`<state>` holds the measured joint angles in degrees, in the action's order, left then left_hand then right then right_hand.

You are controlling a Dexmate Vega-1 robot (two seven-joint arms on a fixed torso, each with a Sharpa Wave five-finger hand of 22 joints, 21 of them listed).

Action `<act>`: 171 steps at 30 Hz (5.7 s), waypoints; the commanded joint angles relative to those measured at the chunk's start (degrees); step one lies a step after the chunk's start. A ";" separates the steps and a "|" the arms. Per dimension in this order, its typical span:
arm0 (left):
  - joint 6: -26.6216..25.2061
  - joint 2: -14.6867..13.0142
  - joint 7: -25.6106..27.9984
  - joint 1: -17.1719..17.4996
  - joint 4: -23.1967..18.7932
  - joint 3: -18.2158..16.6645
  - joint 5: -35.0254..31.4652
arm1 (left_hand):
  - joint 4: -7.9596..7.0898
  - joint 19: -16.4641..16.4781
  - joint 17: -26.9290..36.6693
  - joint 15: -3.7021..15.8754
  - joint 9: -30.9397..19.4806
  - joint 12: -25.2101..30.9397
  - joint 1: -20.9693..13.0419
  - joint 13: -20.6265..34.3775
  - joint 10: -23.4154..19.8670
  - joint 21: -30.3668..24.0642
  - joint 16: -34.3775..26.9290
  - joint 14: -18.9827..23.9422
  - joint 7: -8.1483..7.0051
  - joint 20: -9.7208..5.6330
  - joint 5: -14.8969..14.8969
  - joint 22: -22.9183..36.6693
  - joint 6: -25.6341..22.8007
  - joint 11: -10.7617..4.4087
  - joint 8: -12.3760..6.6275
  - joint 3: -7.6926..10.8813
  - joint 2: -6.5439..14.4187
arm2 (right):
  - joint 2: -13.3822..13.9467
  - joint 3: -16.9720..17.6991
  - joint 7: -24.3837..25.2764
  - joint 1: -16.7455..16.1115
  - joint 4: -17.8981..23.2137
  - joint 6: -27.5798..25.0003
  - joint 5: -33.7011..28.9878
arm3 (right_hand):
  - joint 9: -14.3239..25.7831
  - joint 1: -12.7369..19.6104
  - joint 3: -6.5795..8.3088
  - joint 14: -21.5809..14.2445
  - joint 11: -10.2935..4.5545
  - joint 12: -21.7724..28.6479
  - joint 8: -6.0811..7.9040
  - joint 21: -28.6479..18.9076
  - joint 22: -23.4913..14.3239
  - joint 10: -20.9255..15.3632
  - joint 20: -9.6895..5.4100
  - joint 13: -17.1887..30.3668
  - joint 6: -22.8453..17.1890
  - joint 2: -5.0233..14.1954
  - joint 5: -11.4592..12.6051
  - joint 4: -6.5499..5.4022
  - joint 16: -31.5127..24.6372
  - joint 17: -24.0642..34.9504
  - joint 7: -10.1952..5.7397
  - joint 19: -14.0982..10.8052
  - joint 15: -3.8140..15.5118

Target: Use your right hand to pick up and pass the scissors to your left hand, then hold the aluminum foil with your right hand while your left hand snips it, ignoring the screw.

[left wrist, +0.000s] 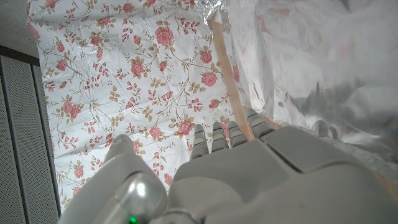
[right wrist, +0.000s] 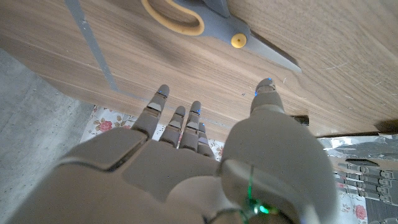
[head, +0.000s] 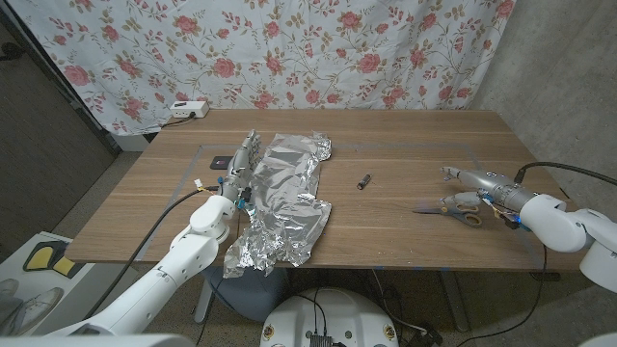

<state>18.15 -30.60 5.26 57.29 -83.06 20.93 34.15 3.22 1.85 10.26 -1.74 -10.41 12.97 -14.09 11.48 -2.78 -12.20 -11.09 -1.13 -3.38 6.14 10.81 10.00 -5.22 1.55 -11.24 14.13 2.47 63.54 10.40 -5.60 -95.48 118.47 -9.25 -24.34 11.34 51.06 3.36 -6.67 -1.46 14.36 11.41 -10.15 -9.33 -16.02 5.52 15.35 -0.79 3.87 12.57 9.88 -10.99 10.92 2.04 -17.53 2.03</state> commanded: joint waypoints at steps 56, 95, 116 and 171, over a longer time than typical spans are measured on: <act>0.21 0.04 0.09 1.35 -0.46 -0.05 0.45 | -0.32 1.15 0.18 -0.71 -0.07 -0.19 1.45 -0.02 0.05 0.45 0.36 -0.24 0.17 -0.69 0.84 0.21 -0.36 0.42 0.31 -0.60 0.00 | 2.77 -4.60 -2.71 -0.21 0.76 -4.08 -9.71 | 0.16 13.57 7.05 -2.55 -6.38 8.93 -0.19 -0.42 -0.11 -8.91 -3.05 4.56 0.96 2.25 -0.56 0.19 -0.22 0.37 -2.54 -1.33 7.75; 1.02 0.29 -0.03 1.95 -0.08 -0.09 0.58 | -0.18 1.22 0.15 -0.75 -0.06 -0.29 1.76 -0.03 0.07 0.64 0.37 -0.27 0.19 -0.83 0.97 0.21 -0.39 0.48 0.32 -0.84 0.02 | 8.26 -11.12 0.53 2.60 -0.28 -8.06 -8.16 | 0.09 13.83 9.69 -5.40 -9.01 15.50 0.43 -0.50 -0.11 -15.26 -3.63 7.49 -2.87 1.84 -0.64 -0.91 -0.61 1.15 -7.39 -2.39 9.31; 1.55 0.59 -0.20 2.00 0.35 -0.22 0.83 | -0.12 1.20 0.14 -0.83 -0.06 -0.30 1.90 -0.03 -0.01 0.73 0.36 -0.25 0.20 -0.82 1.01 0.21 -0.45 0.64 0.32 -0.95 0.04 | 11.92 -18.93 3.10 6.86 -0.88 -10.76 -5.95 | 0.13 14.49 12.37 -6.15 -8.34 17.61 -0.56 -0.29 -0.16 -15.34 -3.23 9.06 -0.82 2.46 0.92 -0.79 -0.53 1.77 -7.63 -1.56 8.86; 2.75 0.84 -2.77 2.64 -0.61 -0.54 2.92 | 0.03 1.02 0.13 -0.79 -0.05 -0.46 2.23 -0.04 0.18 0.91 0.54 -0.74 0.24 -1.00 1.12 0.21 -0.15 0.76 0.47 -1.16 0.25 | -0.19 -3.44 8.77 3.18 -2.29 3.39 12.14 | 0.18 12.48 20.07 -12.33 -9.40 27.13 -0.10 -0.62 -0.14 -19.53 -3.05 16.47 -3.20 0.27 18.76 -1.38 -0.99 3.20 -5.23 -4.13 9.93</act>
<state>20.54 -29.36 3.02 59.54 -82.49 20.59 36.89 3.15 2.86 10.24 -2.26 -10.41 12.72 -12.35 11.48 -2.63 -11.33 -10.69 -1.65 -3.07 5.12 11.47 9.99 -5.53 1.86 -10.75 13.10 2.71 67.65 4.57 4.84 -93.20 116.72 -9.35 -14.59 11.31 63.84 22.96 -18.36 -9.01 41.00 10.99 -10.47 -9.36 -33.26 2.46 29.17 -3.91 4.04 31.00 8.45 -11.71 13.98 -3.47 -21.07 2.44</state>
